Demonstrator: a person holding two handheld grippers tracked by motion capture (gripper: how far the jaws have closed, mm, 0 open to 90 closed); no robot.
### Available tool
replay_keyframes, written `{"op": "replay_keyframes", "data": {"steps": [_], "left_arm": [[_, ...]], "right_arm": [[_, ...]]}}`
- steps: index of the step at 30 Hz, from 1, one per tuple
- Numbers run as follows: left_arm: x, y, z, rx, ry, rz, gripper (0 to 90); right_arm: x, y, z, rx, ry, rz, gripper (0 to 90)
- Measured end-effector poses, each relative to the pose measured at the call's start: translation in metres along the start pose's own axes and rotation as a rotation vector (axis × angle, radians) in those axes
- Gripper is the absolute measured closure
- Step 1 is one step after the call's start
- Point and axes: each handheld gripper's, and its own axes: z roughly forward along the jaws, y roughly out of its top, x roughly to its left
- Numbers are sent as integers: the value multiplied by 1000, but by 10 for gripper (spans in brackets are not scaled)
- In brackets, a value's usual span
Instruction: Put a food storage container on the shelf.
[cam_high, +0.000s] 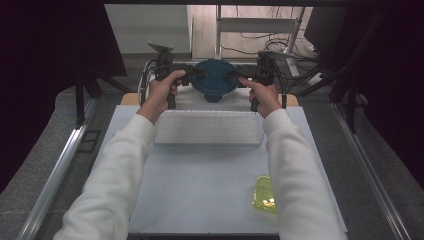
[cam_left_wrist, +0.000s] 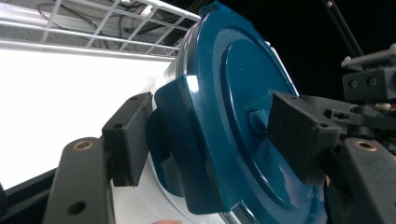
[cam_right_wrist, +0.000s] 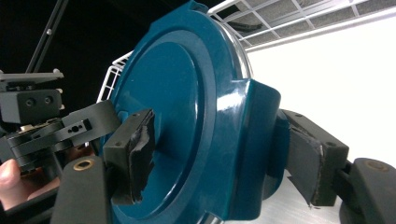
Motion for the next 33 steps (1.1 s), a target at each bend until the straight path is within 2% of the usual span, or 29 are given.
{"op": "replay_keyframes", "data": {"steps": [1, 5, 6, 7, 10, 12, 15, 18, 21, 22, 24, 28, 29, 31, 33], "left_arm": [[1, 0, 0, -1, 0, -8, 325], [2, -1, 1, -12, -7, 3, 326], [1, -1, 1, -15, -1, 7, 322], [-1, -2, 1, -17, 11, 19, 312], [-7, -5, 1, -34, 38, 76, 238], [-10, -6, -1, -45, 55, 92, 176], [-13, -7, -7, -56, 70, 122, 130], [-18, -9, -15, -69, 76, 157, 124], [-23, -13, -24, -60, 86, 205, 119], [-24, -15, -28, -62, 82, 211, 119], [-26, -19, -35, -62, 77, 228, 120], [-28, -37, -52, -67, 80, 266, 131], [-27, -44, -57, -63, 72, 274, 141], [-27, -55, -64, -56, 42, 284, 170], [-26, -66, -70, -52, 43, 306, 179]], "right_arm": [[-1, 0, 1, 3, -2, -2, 295], [-2, -1, 2, -12, 3, -6, 292], [-1, -2, 2, -15, 5, -1, 290], [-2, -2, 3, -25, 6, -16, 281], [-2, -4, 4, -42, 33, -13, 185], [0, -6, 3, -50, 41, -18, 120], [5, -8, -6, -109, -14, -86, 74], [9, -10, -16, -153, -29, -137, 65], [15, -14, -26, -159, -56, -203, 66], [16, -17, -30, -165, -73, -245, 74], [15, -23, -38, -170, -85, -293, 90], [12, -35, -55, -164, -98, -370, 139], [12, -39, -59, -160, -99, -383, 152], [13, -50, -70, -139, -67, -380, 159], [15, -60, -79, -133, -67, -411, 163]]}}
